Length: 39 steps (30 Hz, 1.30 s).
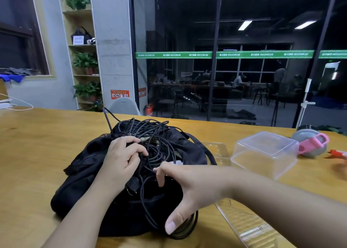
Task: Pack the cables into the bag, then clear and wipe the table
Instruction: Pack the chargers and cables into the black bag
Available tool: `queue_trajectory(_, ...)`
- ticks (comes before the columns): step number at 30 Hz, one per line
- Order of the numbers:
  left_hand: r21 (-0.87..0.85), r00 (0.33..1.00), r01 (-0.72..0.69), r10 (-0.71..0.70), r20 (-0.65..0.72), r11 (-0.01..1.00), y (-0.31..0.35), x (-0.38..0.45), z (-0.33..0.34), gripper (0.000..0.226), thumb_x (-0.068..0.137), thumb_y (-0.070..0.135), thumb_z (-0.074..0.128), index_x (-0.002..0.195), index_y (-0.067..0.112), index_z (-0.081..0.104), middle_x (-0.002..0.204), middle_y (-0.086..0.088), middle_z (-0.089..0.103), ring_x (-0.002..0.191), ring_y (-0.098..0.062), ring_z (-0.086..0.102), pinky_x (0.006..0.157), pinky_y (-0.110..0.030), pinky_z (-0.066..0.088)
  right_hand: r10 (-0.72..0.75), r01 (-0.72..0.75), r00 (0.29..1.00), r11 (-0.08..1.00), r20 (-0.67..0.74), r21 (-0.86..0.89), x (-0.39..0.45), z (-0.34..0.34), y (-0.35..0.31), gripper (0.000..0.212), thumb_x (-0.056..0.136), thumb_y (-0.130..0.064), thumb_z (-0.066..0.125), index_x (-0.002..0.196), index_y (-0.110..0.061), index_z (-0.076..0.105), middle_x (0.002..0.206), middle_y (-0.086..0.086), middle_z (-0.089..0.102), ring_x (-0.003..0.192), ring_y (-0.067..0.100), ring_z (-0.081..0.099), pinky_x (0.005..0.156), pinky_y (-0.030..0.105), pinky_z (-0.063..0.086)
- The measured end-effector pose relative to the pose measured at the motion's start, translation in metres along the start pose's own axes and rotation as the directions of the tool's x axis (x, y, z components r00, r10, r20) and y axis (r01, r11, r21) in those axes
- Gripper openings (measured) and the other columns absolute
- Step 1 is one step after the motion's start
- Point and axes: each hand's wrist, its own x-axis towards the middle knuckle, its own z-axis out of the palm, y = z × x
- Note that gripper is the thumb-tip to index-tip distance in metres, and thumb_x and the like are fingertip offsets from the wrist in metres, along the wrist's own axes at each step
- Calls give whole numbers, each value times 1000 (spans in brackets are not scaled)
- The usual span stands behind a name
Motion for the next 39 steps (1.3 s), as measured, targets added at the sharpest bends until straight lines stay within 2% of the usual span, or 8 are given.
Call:
queue_trajectory(4, 0, 1000, 0, 0, -10, 1000, 0, 0, 0, 41, 79, 35, 29, 81, 26, 69, 108, 11, 50, 106, -5, 32, 93, -14, 20, -37, 38, 999, 997, 10, -64, -6, 7, -6, 41, 72, -50, 76, 100, -30, 54, 156, -19, 8, 143, 5, 15, 104, 30, 34)
queue_trajectory(8, 11, 1000, -12, 12, -17, 1000, -1, 0, 0, 40, 80, 33, 30, 81, 25, 69, 108, 11, 50, 106, -4, 32, 94, -19, 22, -58, 64, 998, 981, 37, -183, -5, 19, -9, 39, 72, -48, 77, 98, -26, 57, 159, -9, -6, 144, 23, 16, 106, 35, 37)
queue_trajectory(17, -26, 999, 32, -33, -12, 999, 3, -2, -3, 28, 77, 9, 36, 71, 32, 52, 106, 9, 51, 108, -8, 35, 94, -4, 18, -160, 142, 982, 975, -99, -172, -2, 27, 0, 33, 84, -41, 68, 115, -32, 62, 160, 3, 4, 144, 21, 16, 107, 27, 27)
queue_trajectory(21, -15, 999, 26, -26, -23, 1000, 2, -1, -1, 28, 74, 8, 35, 70, 31, 50, 105, 7, 51, 106, -7, 34, 93, -5, 19, -104, 98, 993, 991, -61, -90, -4, 31, -7, 43, 79, -55, 67, 118, -39, 58, 159, -8, -6, 145, 17, 6, 114, 44, 25)
queue_trajectory(26, -30, 999, 29, -30, -31, 999, 3, -1, 0, 25, 75, 21, 27, 71, 26, 52, 104, 6, 51, 106, -8, 33, 91, -23, 23, -76, 55, 990, 983, -116, -175, 7, 38, -18, 43, 76, -59, 67, 107, -29, 62, 160, 3, 1, 142, 26, 14, 112, 38, 22)
queue_trajectory(31, -24, 999, 19, -20, -30, 1000, 2, -1, 0, 26, 73, 28, 24, 71, 29, 50, 102, 6, 51, 108, -14, 37, 92, -23, 22, -31, -7, 992, 953, -119, -304, 12, 47, -24, 57, 73, -64, 67, 104, -18, 54, 159, 10, 2, 138, 30, 18, 111, 43, 23)
queue_trajectory(34, -28, 999, 17, -18, -36, 999, 3, -1, -1, 26, 73, 27, 25, 70, 28, 50, 101, 6, 51, 108, -15, 38, 92, -25, 24, -43, -14, 988, 930, -147, -368, 14, 51, -26, 47, 76, -59, 67, 91, -21, 44, 158, 14, 5, 135, 33, 24, 107, 44, 29)
queue_trajectory(39, -43, 999, 18, -20, -42, 999, 5, -2, -3, 25, 73, 26, 26, 71, 27, 50, 103, 6, 51, 106, -11, 36, 91, -23, 25, -131, 49, 971, 929, -202, -366, 15, 47, -13, 29, 85, -44, 64, 101, -20, 59, 153, 14, 19, 129, 31, 37, 101, 38, 40)
